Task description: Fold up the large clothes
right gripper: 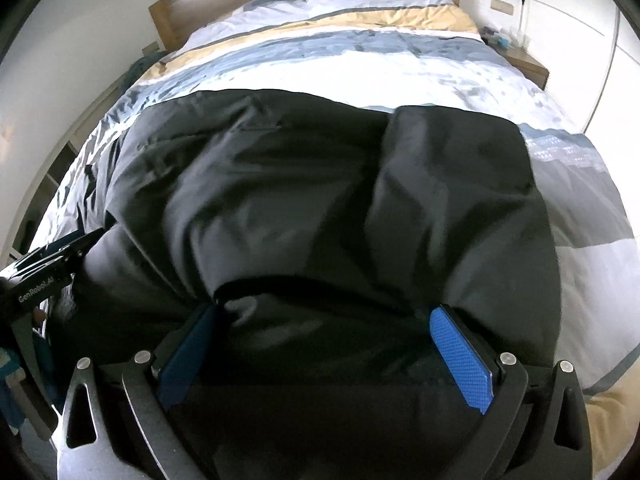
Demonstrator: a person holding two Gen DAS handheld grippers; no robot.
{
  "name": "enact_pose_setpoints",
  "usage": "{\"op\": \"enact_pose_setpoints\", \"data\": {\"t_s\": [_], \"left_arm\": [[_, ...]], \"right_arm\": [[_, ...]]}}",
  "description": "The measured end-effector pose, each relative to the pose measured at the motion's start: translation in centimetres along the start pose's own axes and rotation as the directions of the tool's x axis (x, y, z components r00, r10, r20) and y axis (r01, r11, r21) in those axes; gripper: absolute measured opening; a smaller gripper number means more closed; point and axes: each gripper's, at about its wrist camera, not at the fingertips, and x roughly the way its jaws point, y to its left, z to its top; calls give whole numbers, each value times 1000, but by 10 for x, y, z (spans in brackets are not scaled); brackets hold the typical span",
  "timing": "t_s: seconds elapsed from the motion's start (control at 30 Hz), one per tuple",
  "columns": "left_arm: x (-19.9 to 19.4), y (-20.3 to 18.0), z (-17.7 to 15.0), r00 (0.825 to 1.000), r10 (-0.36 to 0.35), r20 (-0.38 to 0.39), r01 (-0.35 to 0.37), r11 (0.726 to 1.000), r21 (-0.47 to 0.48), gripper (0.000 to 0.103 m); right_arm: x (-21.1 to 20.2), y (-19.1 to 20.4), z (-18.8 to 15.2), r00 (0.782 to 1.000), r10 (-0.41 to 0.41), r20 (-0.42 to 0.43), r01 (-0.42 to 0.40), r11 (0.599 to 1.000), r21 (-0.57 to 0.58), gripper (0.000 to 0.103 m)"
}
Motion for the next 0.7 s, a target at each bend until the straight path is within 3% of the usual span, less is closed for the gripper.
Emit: {"op": "enact_pose_setpoints", "data": {"t_s": [0.2,0.37,0.53,0.63,0.7], "left_arm": [[1,12,3,998,-29,-61,28,1000,-12,73],[-25,45,8,994,-106,10,107,992,-68,73],[-47,120,0,982,-189,28,191,966,-172,73],[-50,168,-18,981,-192,1,186,950,-251,73],[-46,199,-32,974,-224,-14,208,924,-320,73]], "right_arm": [[-14,-29,-6,998,-59,6,59,998,25,102],[-32,-71,-12,997,-70,13,68,994,90,102],[-33,-112,-18,999,40,-35,-34,984,173,102],[-21,-133,-26,988,136,-69,-114,959,258,102],[-10,-143,-31,978,190,-87,-156,939,307,103]]}}
